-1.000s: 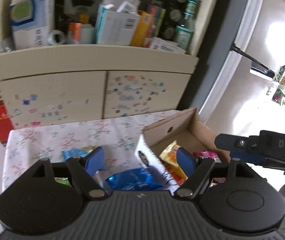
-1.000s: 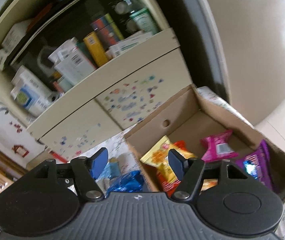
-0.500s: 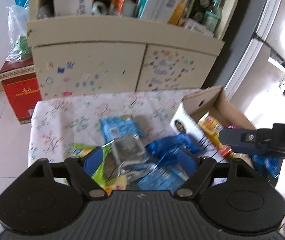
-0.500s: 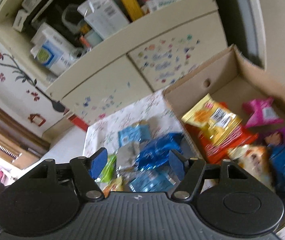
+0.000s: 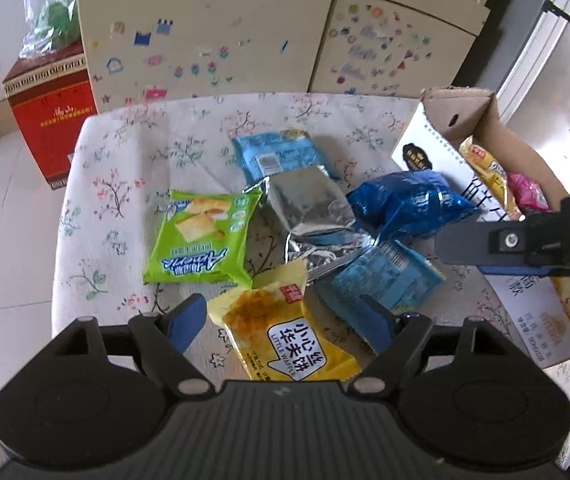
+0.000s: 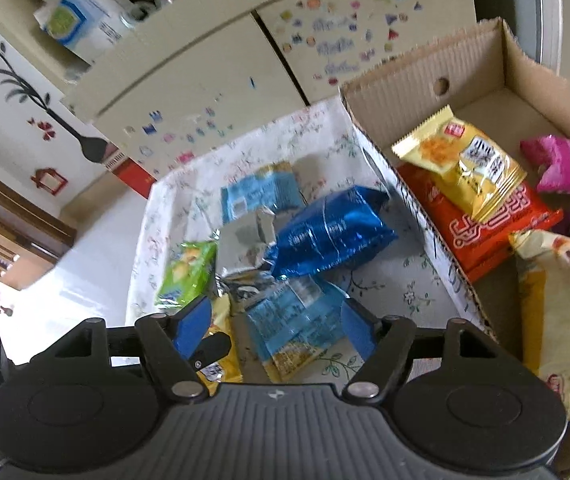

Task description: Organize snacks

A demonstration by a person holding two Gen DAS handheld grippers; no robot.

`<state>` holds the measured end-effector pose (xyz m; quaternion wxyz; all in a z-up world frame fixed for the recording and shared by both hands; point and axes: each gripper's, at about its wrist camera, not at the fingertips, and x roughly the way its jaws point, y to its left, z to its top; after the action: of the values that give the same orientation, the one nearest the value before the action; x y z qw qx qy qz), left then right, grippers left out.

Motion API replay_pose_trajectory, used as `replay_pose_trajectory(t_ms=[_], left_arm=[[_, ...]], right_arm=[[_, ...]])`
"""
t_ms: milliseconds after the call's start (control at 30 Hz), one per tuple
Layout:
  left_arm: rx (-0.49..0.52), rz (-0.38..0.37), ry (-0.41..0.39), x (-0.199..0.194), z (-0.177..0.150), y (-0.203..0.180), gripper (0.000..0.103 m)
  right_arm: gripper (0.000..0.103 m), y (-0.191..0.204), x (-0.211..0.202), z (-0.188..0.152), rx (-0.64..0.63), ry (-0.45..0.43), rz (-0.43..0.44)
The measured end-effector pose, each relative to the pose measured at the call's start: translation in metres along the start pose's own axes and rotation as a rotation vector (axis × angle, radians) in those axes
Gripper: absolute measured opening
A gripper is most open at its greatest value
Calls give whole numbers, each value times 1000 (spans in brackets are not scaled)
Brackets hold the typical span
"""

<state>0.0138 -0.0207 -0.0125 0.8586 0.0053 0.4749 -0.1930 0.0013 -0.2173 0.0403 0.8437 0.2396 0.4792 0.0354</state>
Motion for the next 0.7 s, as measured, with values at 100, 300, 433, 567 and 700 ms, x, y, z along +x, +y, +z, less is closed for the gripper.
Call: replay_pose_trajectory(t_ms=[100,300,433,567,700], left_arm=[[-5,-2,0,6,0,0,81],[13,2,-2,16,-3,-1,81],[37,28,-2,23,-5,-2,81],[59,42,-13,24,-6,-2,82],[92,52,-8,22,-10,-2,82]], right_arm=[[80,0,8,0,-5,15,-12],[84,0,25,-3,-23,33,-59],[86,-2,37,-5,-14,48,-85],[89,0,44,-8,-34,48,-112],[91,5,50,-11,-70,60,-117]])
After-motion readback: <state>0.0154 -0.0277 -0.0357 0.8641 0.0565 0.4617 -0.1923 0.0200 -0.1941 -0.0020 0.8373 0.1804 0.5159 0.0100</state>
